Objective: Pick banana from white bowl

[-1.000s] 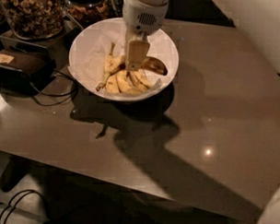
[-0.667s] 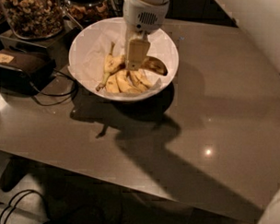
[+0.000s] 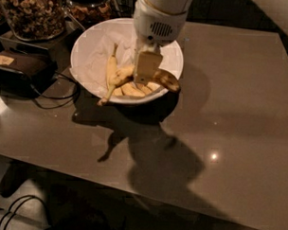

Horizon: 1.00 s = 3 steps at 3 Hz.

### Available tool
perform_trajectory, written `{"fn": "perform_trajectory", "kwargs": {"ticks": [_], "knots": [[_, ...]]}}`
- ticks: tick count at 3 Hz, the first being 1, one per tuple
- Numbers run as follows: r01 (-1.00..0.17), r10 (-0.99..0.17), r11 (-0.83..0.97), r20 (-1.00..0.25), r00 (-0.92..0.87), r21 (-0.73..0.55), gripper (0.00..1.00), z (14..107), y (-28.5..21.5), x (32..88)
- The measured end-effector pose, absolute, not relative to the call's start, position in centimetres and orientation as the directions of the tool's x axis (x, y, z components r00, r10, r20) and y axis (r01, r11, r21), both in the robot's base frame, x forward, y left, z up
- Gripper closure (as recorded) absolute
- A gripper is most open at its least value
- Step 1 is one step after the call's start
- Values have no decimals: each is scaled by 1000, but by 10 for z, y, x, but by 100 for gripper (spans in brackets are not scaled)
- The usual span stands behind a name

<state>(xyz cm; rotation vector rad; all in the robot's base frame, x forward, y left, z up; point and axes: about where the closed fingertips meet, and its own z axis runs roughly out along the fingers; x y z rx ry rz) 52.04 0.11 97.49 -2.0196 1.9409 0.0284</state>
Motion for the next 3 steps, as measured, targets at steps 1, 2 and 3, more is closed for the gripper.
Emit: {"fn": "perform_trajectory", "kwargs": {"ticks": [1,2,3], "knots": [[-978,-965,51,-261,4,-203,100,976,-11,486],[-979,-964,105,-258,-57,-174,100,978,-20,455],[-979,-964,109,-259,-61,-175,100,978,-20,453]]}}
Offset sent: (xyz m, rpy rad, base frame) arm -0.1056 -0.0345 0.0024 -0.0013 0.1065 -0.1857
